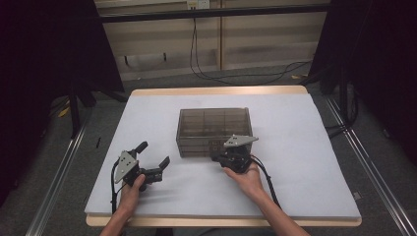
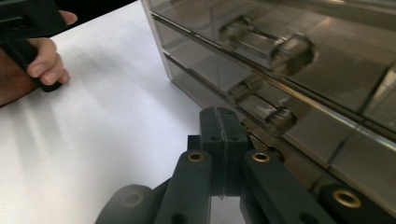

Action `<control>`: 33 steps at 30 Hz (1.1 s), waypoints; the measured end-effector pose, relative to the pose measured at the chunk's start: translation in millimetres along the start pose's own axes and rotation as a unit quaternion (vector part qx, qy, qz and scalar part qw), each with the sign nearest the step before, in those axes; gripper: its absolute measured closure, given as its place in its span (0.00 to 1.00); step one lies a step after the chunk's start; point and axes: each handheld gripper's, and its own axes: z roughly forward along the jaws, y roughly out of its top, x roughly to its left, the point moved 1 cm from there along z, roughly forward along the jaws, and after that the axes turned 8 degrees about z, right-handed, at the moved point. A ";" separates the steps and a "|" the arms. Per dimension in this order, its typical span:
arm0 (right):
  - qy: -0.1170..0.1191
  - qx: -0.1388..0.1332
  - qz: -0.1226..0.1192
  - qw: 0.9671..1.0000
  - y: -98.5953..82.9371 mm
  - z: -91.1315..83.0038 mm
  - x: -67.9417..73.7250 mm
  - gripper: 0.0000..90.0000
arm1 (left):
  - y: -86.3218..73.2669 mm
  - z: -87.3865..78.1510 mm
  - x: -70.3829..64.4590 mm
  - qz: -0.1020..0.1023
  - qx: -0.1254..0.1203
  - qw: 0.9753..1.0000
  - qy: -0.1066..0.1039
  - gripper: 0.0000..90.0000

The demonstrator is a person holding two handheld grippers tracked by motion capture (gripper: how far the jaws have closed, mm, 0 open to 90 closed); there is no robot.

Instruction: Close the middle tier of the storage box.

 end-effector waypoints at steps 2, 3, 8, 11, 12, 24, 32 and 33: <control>0.002 0.001 0.001 1.000 0.7 -2.3 -0.2 0.99 | 0.0 0.1 -0.5 -0.001 -0.001 1.000 0.000 0.01; 0.004 0.002 0.005 1.000 1.3 -4.2 -0.6 0.95 | 0.0 0.1 -0.5 -0.001 -0.001 1.000 0.000 0.01; 0.023 0.015 0.008 1.000 0.4 -13.4 0.2 0.81 | 0.0 0.0 0.0 0.001 0.000 1.000 0.000 0.01; 0.025 0.013 0.007 1.000 0.1 -19.7 1.8 0.71 | 0.0 0.0 0.0 0.000 0.000 1.000 0.000 0.01; 0.025 0.012 0.008 1.000 0.1 -23.1 2.7 0.70 | 0.0 -0.1 0.0 0.001 0.000 1.000 0.000 0.01; 0.014 -0.007 0.033 0.999 -2.8 -59.2 0.1 0.29 | 0.0 0.0 0.0 0.000 0.000 1.000 0.000 0.01; -0.011 0.000 0.039 0.999 -10.6 -78.4 -9.8 0.18 | 0.0 0.0 -0.1 -0.001 0.000 1.000 0.000 0.01; -0.014 -0.001 0.041 0.999 -11.2 -81.6 -11.2 0.18 | 0.0 0.0 0.1 0.000 0.000 1.000 0.000 0.01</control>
